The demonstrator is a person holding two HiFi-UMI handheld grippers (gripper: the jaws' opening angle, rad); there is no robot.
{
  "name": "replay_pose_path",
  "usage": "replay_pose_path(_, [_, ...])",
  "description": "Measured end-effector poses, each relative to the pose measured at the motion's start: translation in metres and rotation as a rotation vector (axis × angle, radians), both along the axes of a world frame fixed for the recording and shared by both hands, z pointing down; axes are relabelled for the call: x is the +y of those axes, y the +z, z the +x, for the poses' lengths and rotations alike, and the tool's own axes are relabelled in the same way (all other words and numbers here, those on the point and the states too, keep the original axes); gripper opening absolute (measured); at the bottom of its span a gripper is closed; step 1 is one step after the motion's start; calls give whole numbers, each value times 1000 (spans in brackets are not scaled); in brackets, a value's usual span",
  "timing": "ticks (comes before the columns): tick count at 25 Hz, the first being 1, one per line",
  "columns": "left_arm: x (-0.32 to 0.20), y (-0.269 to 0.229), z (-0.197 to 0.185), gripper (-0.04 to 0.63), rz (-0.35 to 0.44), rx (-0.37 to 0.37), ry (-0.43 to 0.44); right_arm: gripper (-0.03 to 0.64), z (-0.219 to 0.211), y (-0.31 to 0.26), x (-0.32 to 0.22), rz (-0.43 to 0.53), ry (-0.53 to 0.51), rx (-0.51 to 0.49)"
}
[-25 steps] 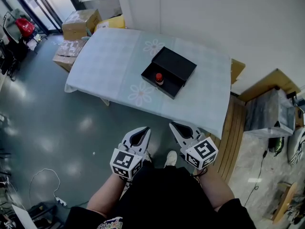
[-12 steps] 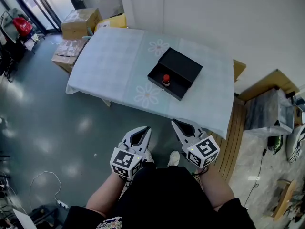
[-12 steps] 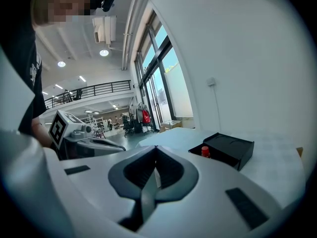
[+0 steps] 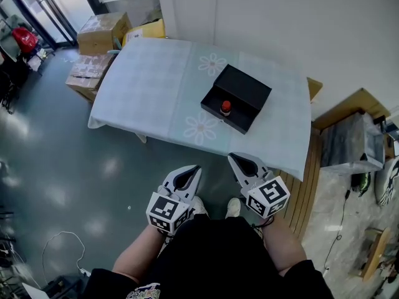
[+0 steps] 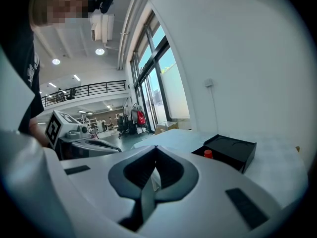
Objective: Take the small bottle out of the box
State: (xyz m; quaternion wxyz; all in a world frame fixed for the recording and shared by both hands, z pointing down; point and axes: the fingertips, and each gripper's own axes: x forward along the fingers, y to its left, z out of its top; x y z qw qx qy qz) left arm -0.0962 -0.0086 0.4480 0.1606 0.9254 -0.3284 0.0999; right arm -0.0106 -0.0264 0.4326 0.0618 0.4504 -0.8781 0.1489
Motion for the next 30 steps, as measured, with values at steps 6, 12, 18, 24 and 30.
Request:
replay_pose_path(6, [-9,0,-19,28,6,1,28,23,-19,1,-12,7,25,3])
replay_pose_path(12, [-17,1,-30,28,7,-1,31,23,-30,2,-26,12,25,5])
replay_pose_path(18, [-27,2,-28,28,10,-5,16,23,-25,7,-42,7,19,5])
replay_pose_path(24, [-43,3,-18,28,12,-4,-23,23,-13,13,-63,-1,-12,11])
replay_pose_path(30, [-65,4,0,28,4,-9,-56,23,6,20,-93,-22,-46,16])
